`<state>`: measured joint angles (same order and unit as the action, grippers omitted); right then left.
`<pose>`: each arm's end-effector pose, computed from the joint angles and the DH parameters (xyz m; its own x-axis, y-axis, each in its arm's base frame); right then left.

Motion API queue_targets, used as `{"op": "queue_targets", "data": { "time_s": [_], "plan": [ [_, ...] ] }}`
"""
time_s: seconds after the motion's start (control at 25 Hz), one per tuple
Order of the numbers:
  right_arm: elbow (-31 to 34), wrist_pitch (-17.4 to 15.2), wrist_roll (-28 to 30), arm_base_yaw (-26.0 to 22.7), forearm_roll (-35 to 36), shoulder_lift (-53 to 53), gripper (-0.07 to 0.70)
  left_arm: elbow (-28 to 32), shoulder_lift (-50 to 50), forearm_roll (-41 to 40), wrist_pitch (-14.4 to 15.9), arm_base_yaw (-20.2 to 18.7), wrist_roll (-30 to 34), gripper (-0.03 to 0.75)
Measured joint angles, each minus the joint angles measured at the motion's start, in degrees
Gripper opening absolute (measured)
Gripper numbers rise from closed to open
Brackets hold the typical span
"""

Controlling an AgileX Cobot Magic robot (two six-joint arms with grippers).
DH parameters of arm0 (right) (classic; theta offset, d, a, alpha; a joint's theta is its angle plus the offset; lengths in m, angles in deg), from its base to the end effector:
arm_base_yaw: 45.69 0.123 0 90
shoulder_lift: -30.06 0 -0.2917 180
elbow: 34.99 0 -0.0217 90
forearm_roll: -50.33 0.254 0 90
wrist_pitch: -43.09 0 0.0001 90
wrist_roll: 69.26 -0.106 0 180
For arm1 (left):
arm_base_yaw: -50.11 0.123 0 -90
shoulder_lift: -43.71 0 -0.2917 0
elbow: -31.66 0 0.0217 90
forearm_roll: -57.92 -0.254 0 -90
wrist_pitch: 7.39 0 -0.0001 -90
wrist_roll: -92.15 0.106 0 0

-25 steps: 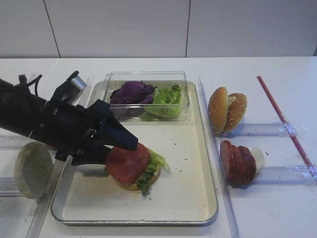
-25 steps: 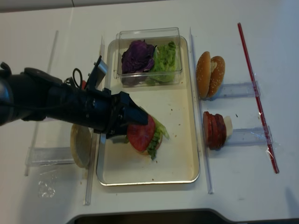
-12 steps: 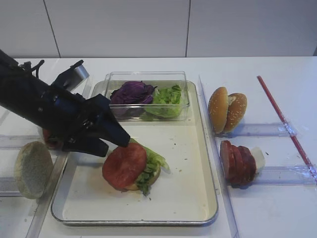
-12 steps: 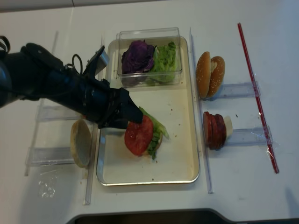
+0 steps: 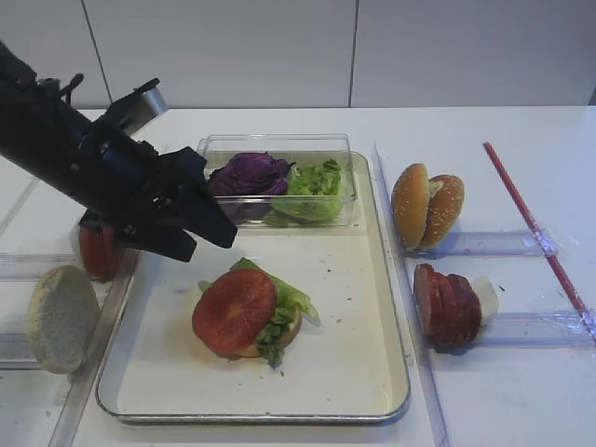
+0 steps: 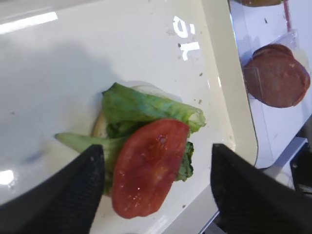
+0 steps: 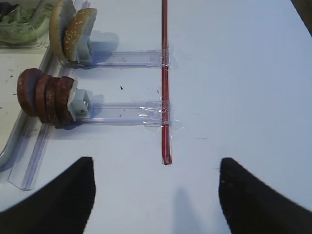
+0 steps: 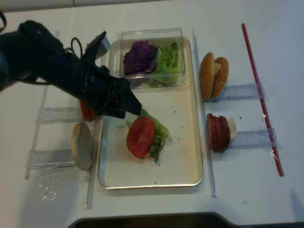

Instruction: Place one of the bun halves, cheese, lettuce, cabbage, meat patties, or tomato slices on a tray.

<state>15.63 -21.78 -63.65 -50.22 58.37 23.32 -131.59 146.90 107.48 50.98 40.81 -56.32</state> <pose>0.0027 0.0133 0.2567 -0.5270 0.0039 -0.8499 -0.0487 0.9982 0.0349 0.3011 -0.1190 0.2206 -0.9596 0.1561 -0.2339 0.2720 0.7272 -0.6302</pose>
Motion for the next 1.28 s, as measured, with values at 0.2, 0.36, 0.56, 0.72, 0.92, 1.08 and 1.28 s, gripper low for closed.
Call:
{"op": "queue_targets", "data": {
  "time_s": [0.2,0.36,0.56,0.72,0.92,1.08,1.28],
  "plan": [
    [0.0,0.0,0.0,0.0,0.0,0.0,0.562,-3.2,-1.4,-6.2,0.5,0.0,-3.7,0.469],
    [0.0,0.0,0.0,0.0,0.0,0.0,0.562,-5.7,-3.0,-12.3,1.6,0.0,-7.0,0.469],
    [0.0,0.0,0.0,0.0,0.0,0.0,0.562,-7.8,-4.6,-21.7,2.4,0.0,-11.3,0.469],
    [0.0,0.0,0.0,0.0,0.0,0.0,0.562,-8.4,-5.5,-29.9,2.8,0.0,-16.0,0.469],
    [0.0,0.0,0.0,0.0,0.0,0.0,0.562,-8.5,-7.3,-37.4,3.3,0.0,-20.6,0.469],
    [0.0,0.0,0.0,0.0,0.0,0.0,0.562,-8.6,-8.8,-43.5,3.7,0.0,-25.8,0.469],
    [0.0,0.0,0.0,0.0,0.0,0.0,0.562,-8.7,-9.7,-53.7,6.8,0.0,-30.7,0.469]
  ]
}}
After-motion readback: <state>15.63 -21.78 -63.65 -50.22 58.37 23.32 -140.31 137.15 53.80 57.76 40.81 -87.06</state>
